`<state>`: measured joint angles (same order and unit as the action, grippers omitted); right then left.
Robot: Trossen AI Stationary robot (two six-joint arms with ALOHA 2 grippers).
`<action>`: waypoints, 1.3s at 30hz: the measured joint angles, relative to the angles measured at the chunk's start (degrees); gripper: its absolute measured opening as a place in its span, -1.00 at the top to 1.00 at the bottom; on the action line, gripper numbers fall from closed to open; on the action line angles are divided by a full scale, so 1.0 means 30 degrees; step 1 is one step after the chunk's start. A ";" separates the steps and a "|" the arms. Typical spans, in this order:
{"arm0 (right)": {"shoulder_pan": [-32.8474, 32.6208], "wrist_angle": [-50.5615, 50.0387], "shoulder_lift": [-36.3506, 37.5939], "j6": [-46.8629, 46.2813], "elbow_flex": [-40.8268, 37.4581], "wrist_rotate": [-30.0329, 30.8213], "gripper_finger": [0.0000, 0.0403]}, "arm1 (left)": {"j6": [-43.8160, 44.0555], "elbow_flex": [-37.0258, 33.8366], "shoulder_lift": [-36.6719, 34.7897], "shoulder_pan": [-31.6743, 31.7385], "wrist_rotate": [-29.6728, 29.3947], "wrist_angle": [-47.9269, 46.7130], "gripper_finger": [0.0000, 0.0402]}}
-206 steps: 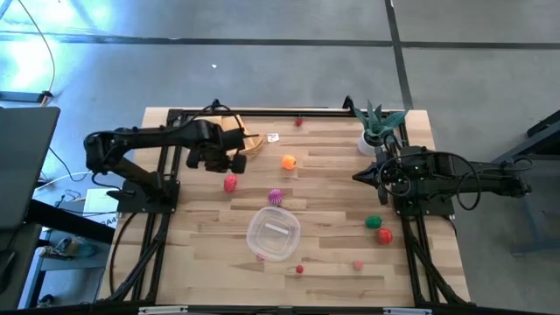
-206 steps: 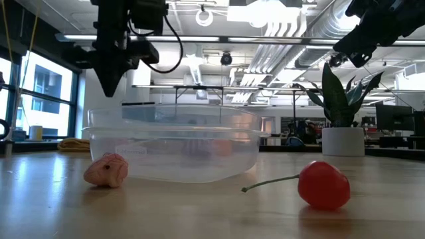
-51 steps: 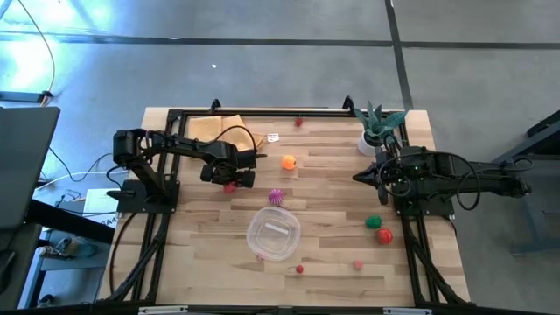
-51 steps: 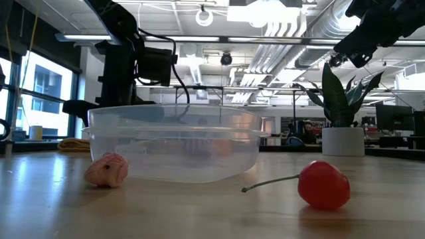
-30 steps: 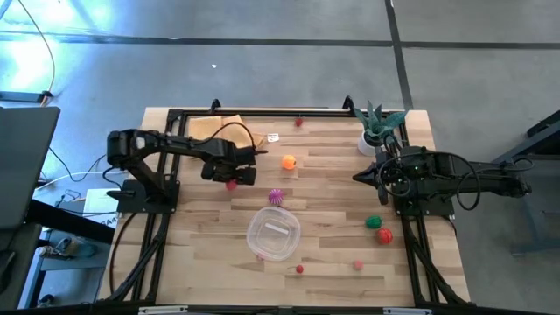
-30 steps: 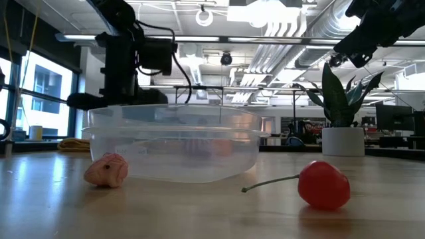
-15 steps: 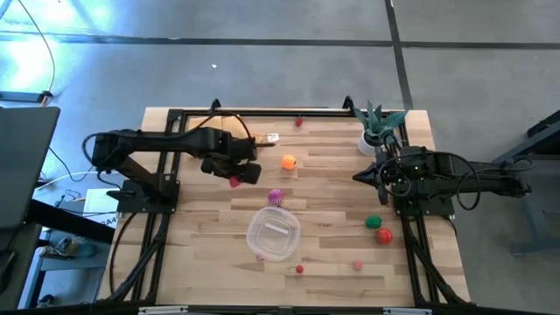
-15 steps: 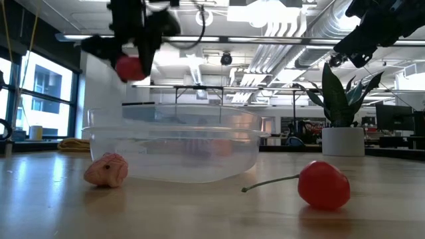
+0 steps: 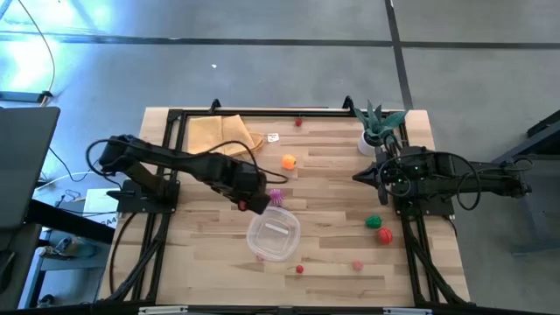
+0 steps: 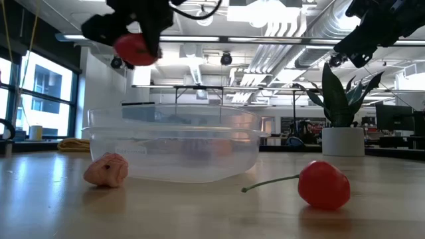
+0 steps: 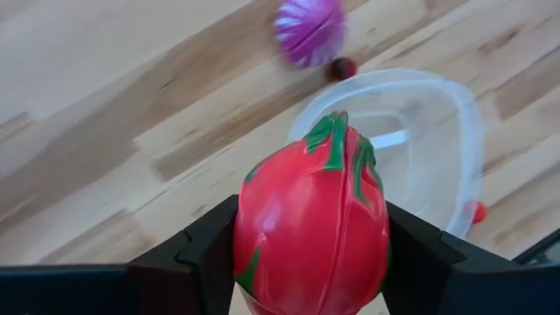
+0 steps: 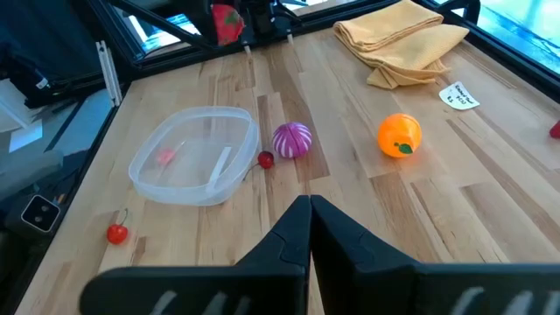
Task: Pick and placing Produce into tupperware
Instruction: Put the dragon fruit into the bin
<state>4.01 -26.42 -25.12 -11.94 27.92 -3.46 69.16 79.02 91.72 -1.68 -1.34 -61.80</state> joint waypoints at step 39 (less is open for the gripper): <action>0.0004 -0.0565 0.0015 0.0000 0.0000 0.0004 1.00 | -0.4133 0.3177 0.8814 -0.1696 0.2153 0.2610 -0.04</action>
<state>4.02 -28.11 -25.08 -11.94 27.92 -3.45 56.76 88.55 118.16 -6.76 5.12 -53.97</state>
